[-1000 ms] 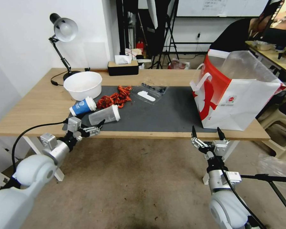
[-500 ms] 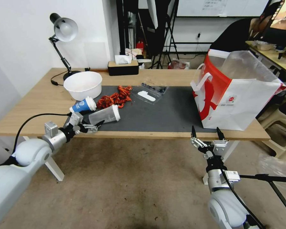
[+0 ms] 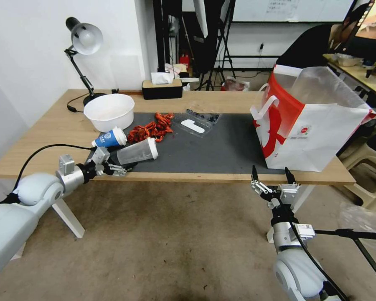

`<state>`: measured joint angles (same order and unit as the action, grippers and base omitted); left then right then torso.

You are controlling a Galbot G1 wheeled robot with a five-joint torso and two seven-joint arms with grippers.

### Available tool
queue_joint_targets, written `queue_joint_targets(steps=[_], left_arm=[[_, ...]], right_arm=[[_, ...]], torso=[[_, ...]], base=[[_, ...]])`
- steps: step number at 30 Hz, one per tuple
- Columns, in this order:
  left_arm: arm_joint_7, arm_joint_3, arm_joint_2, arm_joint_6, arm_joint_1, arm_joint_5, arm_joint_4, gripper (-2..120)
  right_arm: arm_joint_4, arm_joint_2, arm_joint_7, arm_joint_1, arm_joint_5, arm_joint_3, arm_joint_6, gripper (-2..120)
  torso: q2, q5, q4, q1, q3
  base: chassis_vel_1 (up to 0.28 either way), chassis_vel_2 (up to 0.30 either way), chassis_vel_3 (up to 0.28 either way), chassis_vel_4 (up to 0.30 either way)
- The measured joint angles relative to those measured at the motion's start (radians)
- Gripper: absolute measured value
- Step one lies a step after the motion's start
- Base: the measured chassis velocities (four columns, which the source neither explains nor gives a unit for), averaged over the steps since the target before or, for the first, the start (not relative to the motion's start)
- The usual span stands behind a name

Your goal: Pick up the trash from the table and place it into the takeout bag.

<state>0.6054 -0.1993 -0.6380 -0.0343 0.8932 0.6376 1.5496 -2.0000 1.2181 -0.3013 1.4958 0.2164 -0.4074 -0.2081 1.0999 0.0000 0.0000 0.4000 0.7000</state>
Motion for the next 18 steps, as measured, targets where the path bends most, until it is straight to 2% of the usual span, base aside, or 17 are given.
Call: queue_joint_targets(steps=[5,9,10,13,18], left_arm=[[0.016,0.031,0.002,0.004,-0.032,-0.010,-0.020,91],[0.048,0.056,0.013,0.013,-0.057,-0.027,-0.047,72],[0.048,0.056,0.013,0.013,-0.057,-0.027,-0.047,72],[0.068,0.066,0.020,0.022,-0.067,-0.039,-0.062,58],[0.079,0.066,0.024,0.035,-0.069,-0.047,-0.067,54]], right_arm=[[0.000,0.002,-0.001,-0.001,-0.002,0.000,0.000,100],[0.001,0.003,-0.002,-0.001,-0.005,0.000,0.000,100],[0.001,0.003,-0.002,-0.001,-0.005,0.000,0.000,100],[0.001,0.004,-0.002,-0.001,-0.006,0.000,0.000,100],[0.002,0.007,-0.003,-0.001,-0.010,0.000,0.000,100]], torso=[[0.000,0.0000,-0.0002,0.000,0.000],[0.000,0.0000,0.0000,0.000,0.000],[0.000,0.0000,0.0000,0.000,0.000],[0.000,0.0001,0.0000,0.000,0.000],[0.000,0.0001,-0.0001,0.000,0.000]], base=[[0.000,0.000,0.000,0.000],[0.000,0.000,0.000,0.000],[0.000,0.000,0.000,0.000],[0.000,0.000,0.000,0.000],[0.000,0.000,0.000,0.000]])
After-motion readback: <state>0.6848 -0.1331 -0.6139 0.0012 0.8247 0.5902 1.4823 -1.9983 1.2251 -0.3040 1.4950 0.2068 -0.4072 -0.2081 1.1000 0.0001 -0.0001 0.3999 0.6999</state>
